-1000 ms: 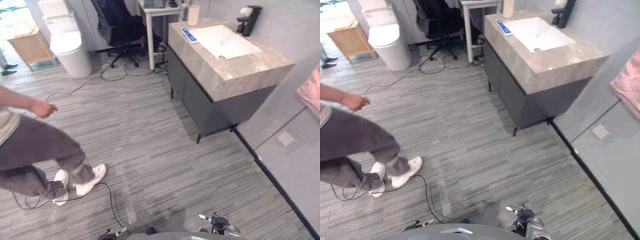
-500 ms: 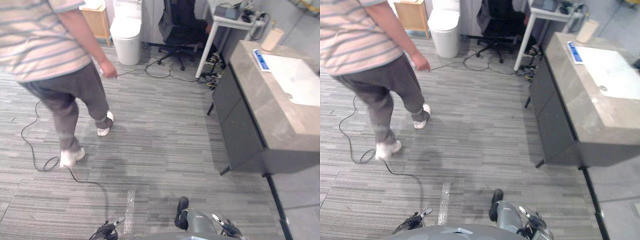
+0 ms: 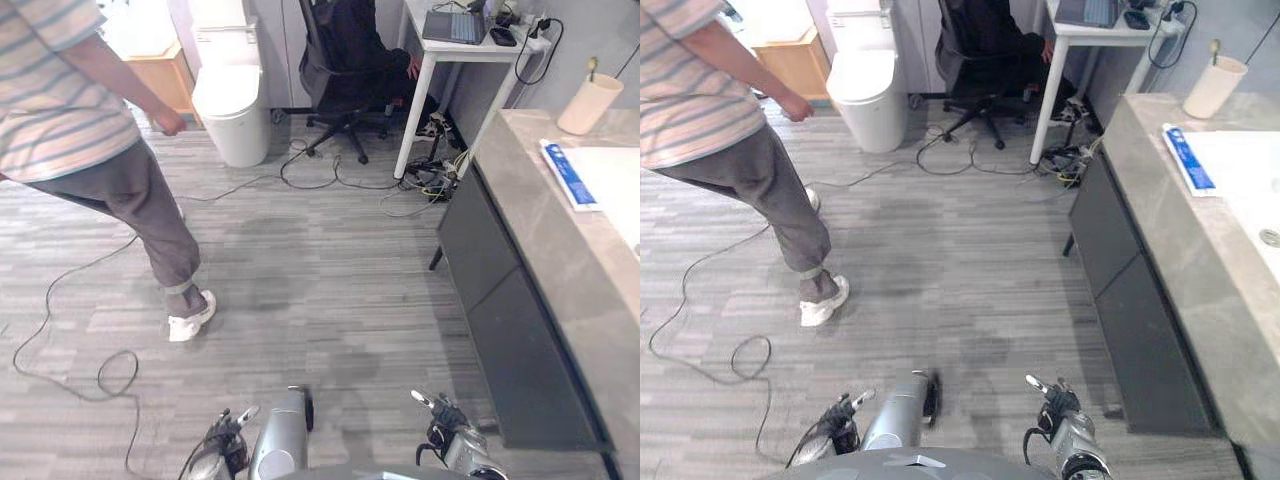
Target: Organize washtable
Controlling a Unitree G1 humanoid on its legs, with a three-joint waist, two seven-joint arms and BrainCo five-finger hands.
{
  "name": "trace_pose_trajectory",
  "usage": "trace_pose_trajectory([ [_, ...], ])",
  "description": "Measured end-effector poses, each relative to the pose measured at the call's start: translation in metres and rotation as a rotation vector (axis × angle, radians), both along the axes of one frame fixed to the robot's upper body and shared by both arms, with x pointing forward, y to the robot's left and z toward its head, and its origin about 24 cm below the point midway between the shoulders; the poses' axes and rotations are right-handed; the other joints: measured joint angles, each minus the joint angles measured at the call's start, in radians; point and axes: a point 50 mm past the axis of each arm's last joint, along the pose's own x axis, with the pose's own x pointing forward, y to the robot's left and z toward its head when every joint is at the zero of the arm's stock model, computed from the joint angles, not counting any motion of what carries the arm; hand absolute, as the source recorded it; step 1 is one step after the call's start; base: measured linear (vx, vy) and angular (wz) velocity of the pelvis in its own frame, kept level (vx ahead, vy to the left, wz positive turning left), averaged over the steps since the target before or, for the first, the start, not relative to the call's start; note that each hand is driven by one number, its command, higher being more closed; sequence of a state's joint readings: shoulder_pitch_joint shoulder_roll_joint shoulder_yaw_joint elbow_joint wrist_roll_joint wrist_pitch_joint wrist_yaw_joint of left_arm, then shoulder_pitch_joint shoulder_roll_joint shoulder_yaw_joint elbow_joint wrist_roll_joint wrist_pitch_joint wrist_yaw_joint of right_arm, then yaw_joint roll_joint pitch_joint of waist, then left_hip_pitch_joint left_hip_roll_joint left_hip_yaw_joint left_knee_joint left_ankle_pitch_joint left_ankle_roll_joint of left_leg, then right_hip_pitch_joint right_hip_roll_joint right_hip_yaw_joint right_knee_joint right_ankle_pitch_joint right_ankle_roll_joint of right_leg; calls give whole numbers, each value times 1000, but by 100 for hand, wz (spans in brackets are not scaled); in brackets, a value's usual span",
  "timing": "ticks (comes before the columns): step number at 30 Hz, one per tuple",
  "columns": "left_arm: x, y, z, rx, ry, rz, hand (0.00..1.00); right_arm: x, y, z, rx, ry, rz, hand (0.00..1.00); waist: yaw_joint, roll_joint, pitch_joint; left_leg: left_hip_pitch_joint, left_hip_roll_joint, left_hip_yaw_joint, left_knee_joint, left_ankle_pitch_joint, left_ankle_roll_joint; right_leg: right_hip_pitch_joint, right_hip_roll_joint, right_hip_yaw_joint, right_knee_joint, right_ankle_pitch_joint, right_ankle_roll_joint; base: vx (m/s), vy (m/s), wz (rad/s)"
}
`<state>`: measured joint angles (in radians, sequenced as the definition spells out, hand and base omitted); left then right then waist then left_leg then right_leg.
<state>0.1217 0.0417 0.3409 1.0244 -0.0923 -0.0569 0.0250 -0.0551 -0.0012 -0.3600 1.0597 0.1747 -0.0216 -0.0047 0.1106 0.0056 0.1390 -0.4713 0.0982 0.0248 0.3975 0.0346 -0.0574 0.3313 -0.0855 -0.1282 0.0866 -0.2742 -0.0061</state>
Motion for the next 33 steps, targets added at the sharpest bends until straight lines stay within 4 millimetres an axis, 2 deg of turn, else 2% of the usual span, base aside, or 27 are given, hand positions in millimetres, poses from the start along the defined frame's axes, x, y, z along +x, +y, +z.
trace_pose_trajectory([
  [1,-5,6,-1,14,29,9,0,2,10,-1,18,1,29,0,-7,-39,-12,-18,-35,4,38,-55,28,-24,-25,17,27,44,-10,750,53,-3],
  [2,-7,6,-2,12,39,13,0,5,13,0,22,-4,41,0,-12,-45,-11,-22,-45,1,42,-70,43,-49,-29,39,61,75,-15,820,159,24],
  [3,-10,10,-2,18,55,20,0,5,15,0,29,-3,44,0,-8,-63,-17,-1,-64,20,46,-81,73,-95,-62,92,151,139,21,599,167,6],
  [4,-14,13,-3,24,71,26,0,7,16,0,30,-7,46,0,-4,-75,-13,27,-81,35,38,-88,91,-110,-79,125,215,168,43,704,171,-4],
  [5,-22,15,-4,29,102,38,0,8,15,0,26,-8,48,0,-2,-84,-9,101,-113,60,27,-106,119,-151,-100,177,375,250,99,575,96,-9],
  [6,-25,13,-5,24,114,34,0,4,13,-1,21,2,51,0,-8,-71,-9,171,-123,69,15,-122,143,-208,-92,213,562,275,134,505,80,-6],
  [8,-23,10,-5,24,112,-1,0,-6,12,-5,22,27,44,0,-21,-57,-13,282,-143,60,-24,-129,155,-297,-74,214,799,293,164,306,-4,18],
  [9,-17,10,-4,26,96,-8,0,-20,10,-9,23,59,28,0,-34,-49,-16,357,-154,37,-57,-136,164,-341,-73,173,892,285,152,197,-55,39],
  [10,-14,8,-4,24,87,-10,0,-24,8,-10,23,69,10,0,-41,-45,-16,387,-155,27,-75,-139,168,-375,-73,153,927,270,134,98,-64,43],
  [11,-8,7,-3,23,69,-17,0,-24,3,-9,13,64,-6,0,-48,-41,-21,443,-152,15,-116,-140,169,-440,-75,114,950,216,83,-26,-47,27],
  [12,-2,4,-2,22,55,-35,0,-25,-2,-9,8,65,-32,0,-53,-26,-8,512,-137,9,-174,-140,169,-470,-78,61,886,150,52,-70,-45,20],
  [13,0,3,-2,18,51,-39,0,-26,-4,-9,9,66,-45,0,-55,-22,-7,537,-128,8,-194,-141,168,-482,-80,28,830,125,48,-175,-36,11],
  [14,2,0,-2,15,39,-39,0,-26,-5,-8,7,61,-56,0,-57,-14,-9,563,-104,2,-219,-159,153,-506,-79,-43,688,105,44,-225,-18,15],
  [15,6,-1,-1,15,24,-40,0,-26,-6,-8,7,59,-64,0,-61,-11,-11,576,-79,-1,-220,-203,137,-517,-76,-114,515,110,52,-243,-11,16],
  [16,8,-1,0,16,16,-41,0,-26,-6,-8,8,59,-65,0,-59,-15,-11,581,-73,3,-220,-225,127,-522,-78,-142,429,121,58,-263,4,21],
  [17,11,1,1,22,7,-37,0,-27,-5,-9,9,64,-64,0,-57,-31,-10,590,-73,4,-211,-244,106,-521,-73,-159,266,186,59,-243,-48,21],
  [18,12,3,2,28,-3,-26,0,-30,-3,-10,12,71,-56,0,-57,-52,-17,591,-83,-7,-180,-267,81,-520,-73,-131,181,353,61,-173,-119,24],
  [19,13,2,2,25,-9,-20,0,-31,-2,-10,10,76,-42,0,-60,-55,-21,591,-82,-11,-162,-287,74,-511,-70,-129,184,328,26,49,-227,6],
  [20,12,-7,0,-2,-4,-14,0,-30,-7,-9,-3,77,-36,0,-46,-21,-29,591,-53,-19,-137,-309,53,-491,-44,-129,167,296,20,209,-264,0],
  [21,12,-16,-1,-25,-7,-12,0,-30,-10,-9,-12,74,-35,0,-46,6,-40,590,-29,-24,-133,-312,46,-471,-19,-143,133,295,17,252,-258,0],
  [24,15,-34,-3,-71,-10,-17,0,-30,-12,-8,-14,73,-34,0,-46,34,-59,609,14,-33,-173,-308,21,-421,39,-160,35,295,11,171,-147,7],
  [25,-23,6,-7,11,120,-40,0,-59,-3,-19,58,170,-39,0,-46,-50,-143,551,-76,-31,-217,-226,47,-320,-73,-105,-94,337,81,79,-68,0],
  [33,-25,5,-8,6,126,-35,0,-60,-4,-19,60,176,-44,0,-47,-45,-148,549,-76,-31,-220,-226,47,-323,-72,-104,-95,336,81,0,0,0],
])
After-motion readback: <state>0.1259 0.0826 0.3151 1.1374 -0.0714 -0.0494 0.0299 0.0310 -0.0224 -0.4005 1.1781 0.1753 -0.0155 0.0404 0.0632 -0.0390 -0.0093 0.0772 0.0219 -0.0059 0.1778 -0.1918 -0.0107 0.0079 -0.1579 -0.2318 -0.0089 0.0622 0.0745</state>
